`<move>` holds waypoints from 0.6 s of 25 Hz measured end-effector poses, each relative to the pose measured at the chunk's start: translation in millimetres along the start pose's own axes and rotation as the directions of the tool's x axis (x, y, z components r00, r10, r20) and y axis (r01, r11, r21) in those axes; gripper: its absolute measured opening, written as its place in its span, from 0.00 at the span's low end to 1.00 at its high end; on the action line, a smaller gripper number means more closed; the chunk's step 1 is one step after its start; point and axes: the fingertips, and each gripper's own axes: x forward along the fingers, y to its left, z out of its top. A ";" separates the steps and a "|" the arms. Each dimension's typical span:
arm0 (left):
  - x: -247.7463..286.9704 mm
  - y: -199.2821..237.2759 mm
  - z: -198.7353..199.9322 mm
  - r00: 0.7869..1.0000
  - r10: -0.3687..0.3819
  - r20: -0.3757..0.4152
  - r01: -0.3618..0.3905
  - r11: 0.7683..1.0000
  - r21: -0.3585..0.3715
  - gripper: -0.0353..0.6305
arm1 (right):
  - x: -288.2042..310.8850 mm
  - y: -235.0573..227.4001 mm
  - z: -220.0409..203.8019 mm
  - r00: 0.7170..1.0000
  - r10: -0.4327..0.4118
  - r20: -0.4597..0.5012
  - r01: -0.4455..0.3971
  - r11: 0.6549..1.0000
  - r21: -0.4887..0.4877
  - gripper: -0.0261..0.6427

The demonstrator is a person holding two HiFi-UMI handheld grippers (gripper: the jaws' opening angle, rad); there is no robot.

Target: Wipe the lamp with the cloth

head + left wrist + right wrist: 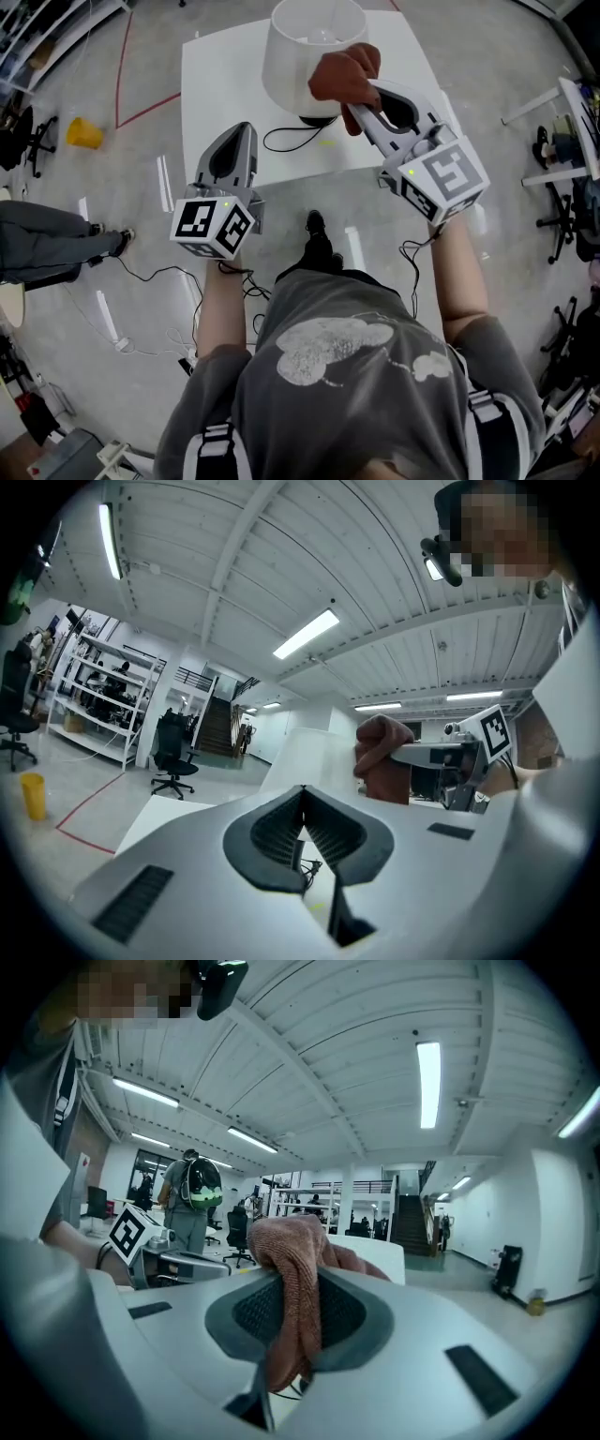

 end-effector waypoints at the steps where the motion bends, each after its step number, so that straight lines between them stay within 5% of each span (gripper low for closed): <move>1: -6.5 -5.3 -0.4 1.000 0.000 -0.002 0.000 1.000 0.001 0.06 | -2.9 8.3 -4.3 1.000 0.013 -0.005 -0.013 1.000 0.012 0.13; 7: -33.6 -22.7 -1.0 1.000 -0.005 -0.017 0.006 1.000 0.018 0.06 | -9.8 45.0 -29.1 0.997 0.059 -0.057 -0.054 0.996 0.078 0.13; 15: -29.4 -22.1 10.4 0.999 -0.045 -0.005 0.045 0.998 0.042 0.06 | -6.7 42.1 -6.7 1.000 -0.020 -0.010 0.021 0.996 0.092 0.13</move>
